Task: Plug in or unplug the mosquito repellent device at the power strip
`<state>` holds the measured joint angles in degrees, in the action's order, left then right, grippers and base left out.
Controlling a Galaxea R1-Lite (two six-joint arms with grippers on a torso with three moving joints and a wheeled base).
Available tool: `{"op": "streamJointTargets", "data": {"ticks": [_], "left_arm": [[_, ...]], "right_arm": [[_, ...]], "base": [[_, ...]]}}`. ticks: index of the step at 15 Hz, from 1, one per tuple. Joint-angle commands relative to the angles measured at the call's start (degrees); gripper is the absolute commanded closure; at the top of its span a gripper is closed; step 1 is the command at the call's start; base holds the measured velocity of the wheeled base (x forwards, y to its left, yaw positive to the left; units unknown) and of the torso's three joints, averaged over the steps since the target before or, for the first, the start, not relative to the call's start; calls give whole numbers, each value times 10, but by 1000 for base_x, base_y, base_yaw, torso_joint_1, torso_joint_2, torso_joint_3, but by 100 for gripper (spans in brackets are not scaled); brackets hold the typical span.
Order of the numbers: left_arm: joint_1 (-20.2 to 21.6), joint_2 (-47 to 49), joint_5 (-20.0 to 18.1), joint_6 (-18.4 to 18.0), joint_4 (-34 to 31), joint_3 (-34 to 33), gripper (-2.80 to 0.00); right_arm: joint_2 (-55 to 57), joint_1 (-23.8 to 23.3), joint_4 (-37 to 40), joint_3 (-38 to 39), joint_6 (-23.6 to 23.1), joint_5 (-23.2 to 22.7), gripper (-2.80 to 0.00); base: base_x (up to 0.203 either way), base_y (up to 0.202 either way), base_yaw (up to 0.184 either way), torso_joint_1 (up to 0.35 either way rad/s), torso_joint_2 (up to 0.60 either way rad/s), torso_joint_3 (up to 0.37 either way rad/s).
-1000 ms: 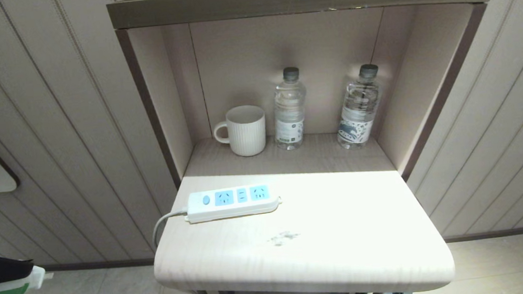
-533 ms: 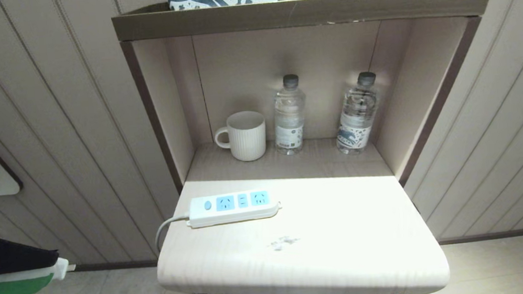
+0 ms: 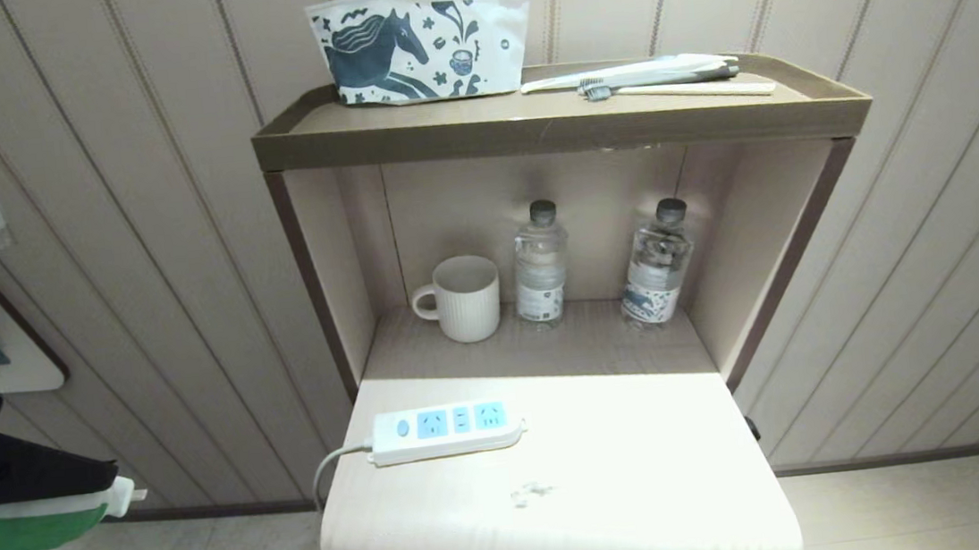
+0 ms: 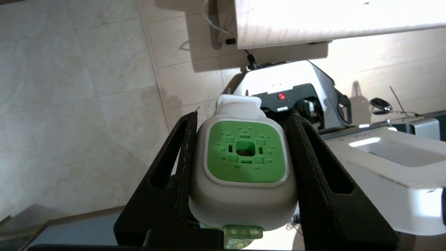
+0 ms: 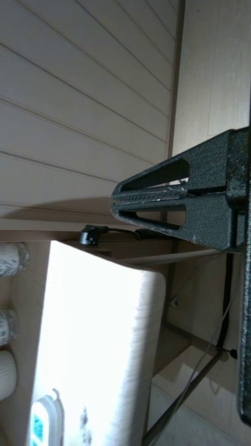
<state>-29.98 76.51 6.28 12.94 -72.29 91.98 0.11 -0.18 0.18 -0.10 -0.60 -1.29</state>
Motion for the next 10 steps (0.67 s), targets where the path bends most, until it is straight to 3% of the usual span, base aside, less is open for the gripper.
{"op": "streamJointTargets", "data": {"ticks": [1, 10], "left_arm": [[0, 1, 0, 1, -3, -4, 0], [0, 15, -2, 2, 0, -11, 0]], "right_arm": [[1, 0, 0, 0, 0, 0, 0], [1, 0, 0, 0, 0, 0, 0]], "base": [[0, 0, 0, 251, -547, -298], [0, 0, 0, 266, -565, -302]]}}
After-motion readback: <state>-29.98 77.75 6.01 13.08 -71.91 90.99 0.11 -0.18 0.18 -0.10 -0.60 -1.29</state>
